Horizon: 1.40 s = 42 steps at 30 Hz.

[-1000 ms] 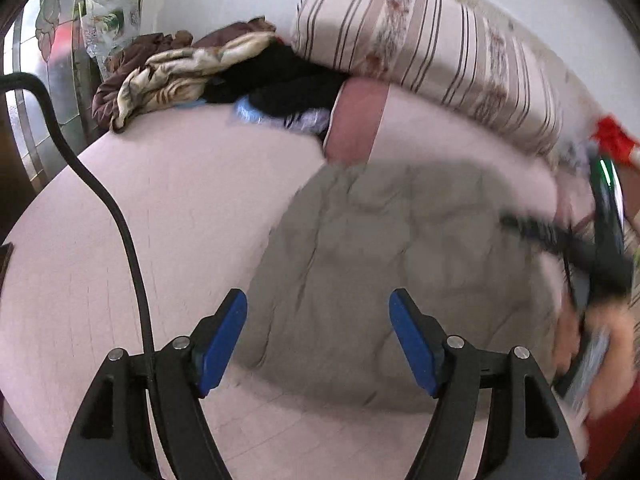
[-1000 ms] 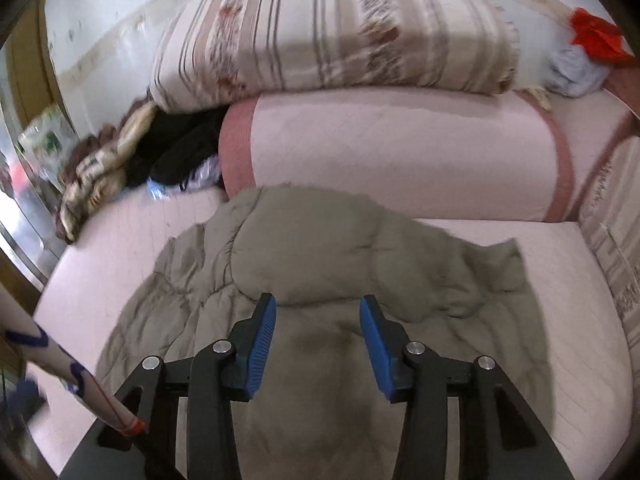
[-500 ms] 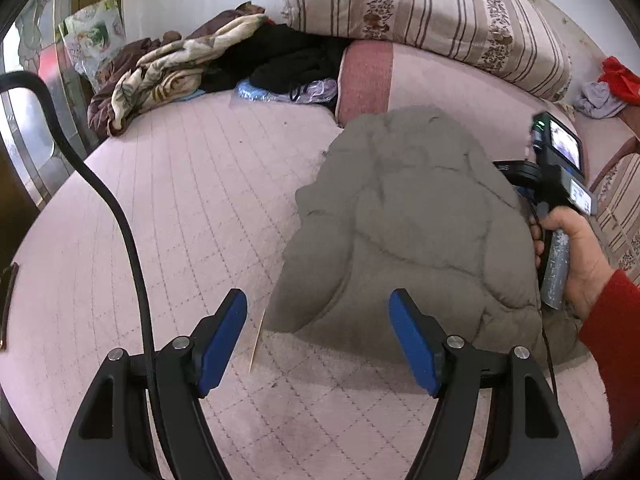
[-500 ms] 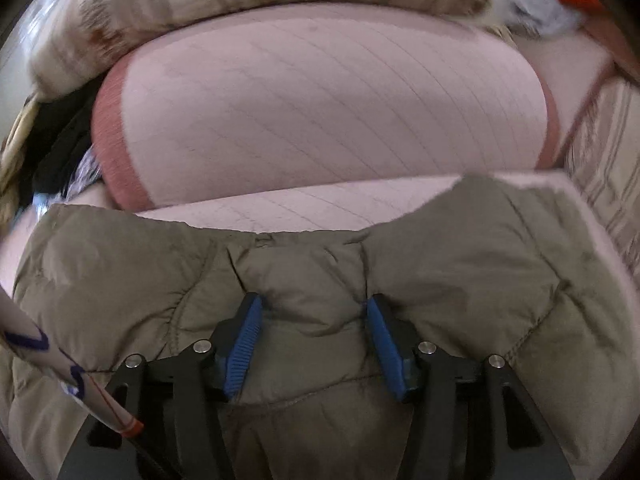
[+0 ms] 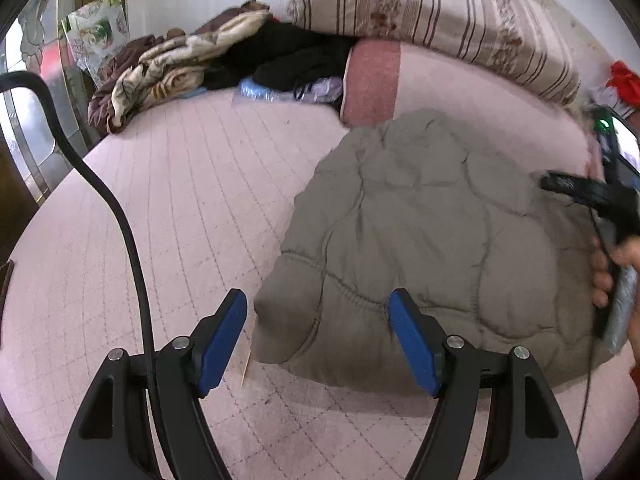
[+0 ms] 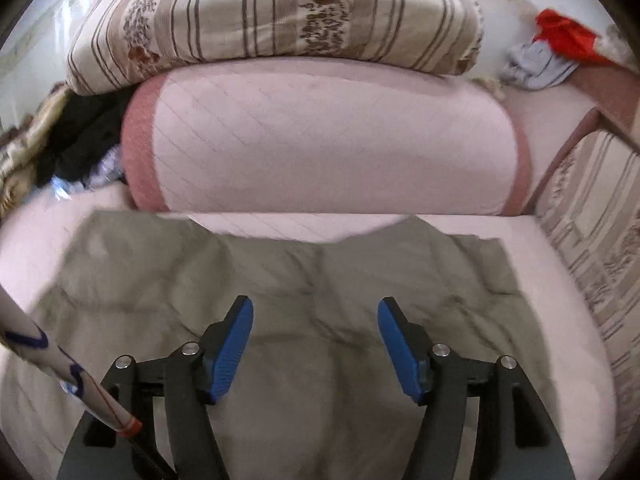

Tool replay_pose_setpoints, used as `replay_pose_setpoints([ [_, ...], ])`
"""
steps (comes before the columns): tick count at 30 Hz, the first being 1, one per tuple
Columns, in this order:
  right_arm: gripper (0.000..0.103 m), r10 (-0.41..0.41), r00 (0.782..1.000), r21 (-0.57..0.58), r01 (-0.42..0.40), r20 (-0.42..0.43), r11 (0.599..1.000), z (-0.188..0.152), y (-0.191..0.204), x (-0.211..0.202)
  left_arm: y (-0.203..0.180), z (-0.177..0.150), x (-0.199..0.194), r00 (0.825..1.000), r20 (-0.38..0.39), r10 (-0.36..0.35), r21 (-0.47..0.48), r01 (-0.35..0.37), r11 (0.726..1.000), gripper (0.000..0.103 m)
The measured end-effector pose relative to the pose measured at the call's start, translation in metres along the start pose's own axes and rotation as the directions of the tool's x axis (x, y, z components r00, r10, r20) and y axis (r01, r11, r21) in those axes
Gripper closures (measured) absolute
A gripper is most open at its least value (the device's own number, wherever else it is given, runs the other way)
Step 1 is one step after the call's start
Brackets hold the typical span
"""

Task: Fold large clothes

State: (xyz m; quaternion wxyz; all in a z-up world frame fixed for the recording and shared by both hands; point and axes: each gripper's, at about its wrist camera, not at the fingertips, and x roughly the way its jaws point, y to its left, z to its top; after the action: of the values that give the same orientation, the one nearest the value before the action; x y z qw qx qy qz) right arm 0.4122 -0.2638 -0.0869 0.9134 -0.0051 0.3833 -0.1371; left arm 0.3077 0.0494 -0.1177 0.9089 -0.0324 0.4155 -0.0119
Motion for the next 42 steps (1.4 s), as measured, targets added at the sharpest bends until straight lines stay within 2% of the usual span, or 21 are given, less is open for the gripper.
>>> replay_pose_setpoints([
  [2,0.032,-0.034,0.998,-0.006,0.034,-0.049,0.999,-0.014,-0.01,0.015,-0.001,0.001,0.004,1.0,0.003,-0.002,-0.007,0.002,1.0,0.03],
  [4,0.03,0.012,0.995,0.044,-0.008,-0.098,0.999,-0.025,-0.02,0.033,-0.003,0.002,0.001,1.0,0.012,-0.001,0.005,0.001,1.0,0.03],
  [8,0.028,0.016,0.993,0.037,-0.012,-0.115,0.999,-0.024,-0.02,0.035,-0.006,0.001,-0.008,0.999,0.033,0.005,0.023,-0.006,1.0,0.03],
  [11,0.028,-0.008,0.995,0.025,0.01,-0.104,1.0,-0.022,-0.022,0.023,-0.003,-0.001,-0.012,0.999,0.032,-0.011,0.008,0.011,1.0,0.03],
  [15,0.028,-0.028,0.999,0.054,0.03,-0.041,0.998,-0.035,-0.037,-0.012,0.0,0.0,-0.016,0.998,0.029,-0.054,-0.023,0.054,0.998,0.03],
  [17,0.028,-0.042,0.998,0.057,0.044,-0.042,0.997,-0.04,-0.045,-0.018,-0.002,0.001,-0.018,0.998,0.037,-0.046,-0.014,0.047,0.999,0.03],
  [21,0.025,-0.115,0.992,-0.017,0.114,-0.06,0.993,-0.056,-0.063,-0.022,-0.005,0.001,-0.019,0.999,0.043,-0.025,-0.001,0.025,1.0,0.03],
  [23,0.024,-0.121,0.991,-0.007,0.121,-0.065,0.993,-0.064,-0.074,-0.029,-0.005,0.001,-0.02,0.999,0.037,-0.034,-0.004,0.034,0.999,0.03],
  [27,0.023,-0.091,0.994,0.089,0.097,-0.069,0.991,-0.07,-0.098,-0.057,-0.005,-0.003,-0.032,0.998,0.05,-0.045,0.011,0.044,0.999,0.03],
  [30,0.023,-0.076,0.995,0.086,0.081,-0.061,0.993,-0.075,-0.105,-0.073,-0.01,-0.003,-0.04,0.996,0.059,-0.063,0.008,0.063,0.998,0.03],
  [32,0.023,-0.082,0.994,0.075,0.087,-0.07,0.993,-0.081,-0.108,-0.075,-0.019,0.001,-0.037,0.997,0.032,-0.064,0.007,0.064,0.998,0.03],
  [34,0.023,-0.081,0.992,0.076,0.088,-0.101,0.993,-0.089,-0.115,-0.072,-0.027,0.008,-0.03,0.994,-0.001,-0.114,0.007,0.114,0.993,0.03],
  [35,0.023,-0.071,0.992,0.084,0.08,-0.106,0.993,-0.094,-0.119,-0.074,-0.032,0.012,-0.023,0.993,-0.022,-0.112,0.013,0.113,0.994,0.03],
  [38,0.023,-0.015,0.995,0.131,0.028,-0.101,0.991,-0.112,-0.135,-0.096,-0.039,0.019,0.004,0.998,-0.065,-0.024,0.033,0.026,0.999,0.03],
  [40,0.023,0.025,0.996,0.155,-0.011,-0.086,0.988,-0.123,-0.145,-0.116,-0.042,0.019,0.024,0.994,-0.104,0.031,0.055,-0.026,0.998,0.03],
  [42,0.023,0.056,0.996,0.168,-0.044,-0.067,0.985,-0.135,-0.156,-0.139,-0.044,0.016,0.031,0.991,-0.11,0.071,0.072,-0.063,0.995,0.03],
])
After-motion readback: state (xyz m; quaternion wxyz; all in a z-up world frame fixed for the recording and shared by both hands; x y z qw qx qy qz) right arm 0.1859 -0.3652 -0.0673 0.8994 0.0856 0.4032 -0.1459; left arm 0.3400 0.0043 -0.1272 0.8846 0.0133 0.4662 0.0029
